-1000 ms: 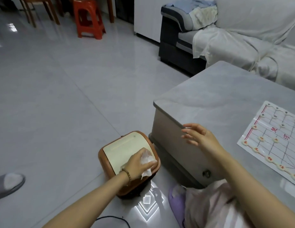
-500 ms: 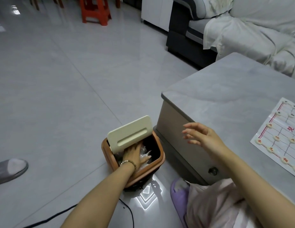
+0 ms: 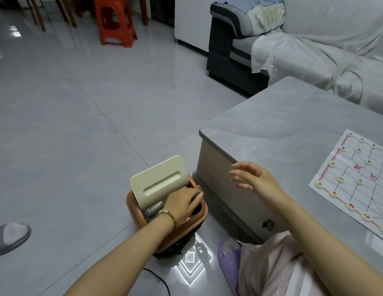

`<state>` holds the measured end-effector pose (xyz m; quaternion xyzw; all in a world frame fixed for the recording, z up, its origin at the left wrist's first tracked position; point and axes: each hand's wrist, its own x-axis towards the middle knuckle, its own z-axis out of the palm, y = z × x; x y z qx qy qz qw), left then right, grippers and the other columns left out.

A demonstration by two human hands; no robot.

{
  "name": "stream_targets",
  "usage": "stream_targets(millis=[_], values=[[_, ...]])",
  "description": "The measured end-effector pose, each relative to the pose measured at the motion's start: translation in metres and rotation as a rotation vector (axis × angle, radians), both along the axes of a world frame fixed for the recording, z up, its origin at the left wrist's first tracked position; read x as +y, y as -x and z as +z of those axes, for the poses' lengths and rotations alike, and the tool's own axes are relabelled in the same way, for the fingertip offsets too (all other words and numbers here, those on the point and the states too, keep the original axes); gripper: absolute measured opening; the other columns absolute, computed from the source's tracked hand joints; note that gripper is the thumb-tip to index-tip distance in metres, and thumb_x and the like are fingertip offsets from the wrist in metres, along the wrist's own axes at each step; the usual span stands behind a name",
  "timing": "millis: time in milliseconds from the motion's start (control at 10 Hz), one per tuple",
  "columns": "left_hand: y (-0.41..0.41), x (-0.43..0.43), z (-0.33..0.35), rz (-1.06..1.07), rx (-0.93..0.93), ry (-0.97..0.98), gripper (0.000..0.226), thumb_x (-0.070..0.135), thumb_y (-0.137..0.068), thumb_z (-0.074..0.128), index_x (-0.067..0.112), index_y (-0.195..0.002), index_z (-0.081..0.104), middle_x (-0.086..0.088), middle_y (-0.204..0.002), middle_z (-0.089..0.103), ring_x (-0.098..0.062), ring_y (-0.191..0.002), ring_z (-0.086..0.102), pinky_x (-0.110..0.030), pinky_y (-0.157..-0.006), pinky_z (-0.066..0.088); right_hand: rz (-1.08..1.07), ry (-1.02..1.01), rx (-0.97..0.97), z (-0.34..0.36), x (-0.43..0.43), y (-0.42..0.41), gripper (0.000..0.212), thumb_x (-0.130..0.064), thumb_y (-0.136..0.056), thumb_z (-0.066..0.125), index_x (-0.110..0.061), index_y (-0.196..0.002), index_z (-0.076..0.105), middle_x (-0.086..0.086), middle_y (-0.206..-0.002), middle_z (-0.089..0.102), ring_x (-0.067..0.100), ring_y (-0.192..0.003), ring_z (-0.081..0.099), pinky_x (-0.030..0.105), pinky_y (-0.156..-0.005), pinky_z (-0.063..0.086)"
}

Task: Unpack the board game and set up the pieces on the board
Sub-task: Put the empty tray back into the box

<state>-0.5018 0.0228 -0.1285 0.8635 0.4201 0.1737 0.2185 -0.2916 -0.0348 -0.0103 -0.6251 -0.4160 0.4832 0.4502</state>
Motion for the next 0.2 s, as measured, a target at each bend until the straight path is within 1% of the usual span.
stream_targets(millis=[100, 200], values=[[-0.017, 0.0, 0.029, 0.008, -0.133, -0.029, 0.035, 0.042, -0.097, 0.033, 0.023, -0.112, 0.06, 0.005, -0.102, 0.064, -0.01, -0.093, 0.058, -0.028, -0.08, 0.049, -0.047, -0.04, -0.01, 0.009, -0.005, -0.01, 0.02, -0.009, -0.09, 0.059, -0.017, -0.108, 0.064, 0.004, -0.109, 0.069, 0.017, -0.099, 0.066, 0.03, -0.083, 0.055], [-0.043, 0.008, 0.065, 0.027, -0.204, -0.091, 0.032, 0.038, -0.098, 0.037, 0.023, -0.116, 0.058, 0.007, -0.108, 0.062, -0.01, -0.098, 0.056, -0.026, -0.082, 0.048, -0.134, -0.122, -0.131, 0.028, -0.014, -0.029, 0.027, -0.008, -0.09, 0.06, -0.019, -0.115, 0.061, 0.0, -0.114, 0.066, 0.015, -0.105, 0.063, 0.025, -0.084, 0.055]])
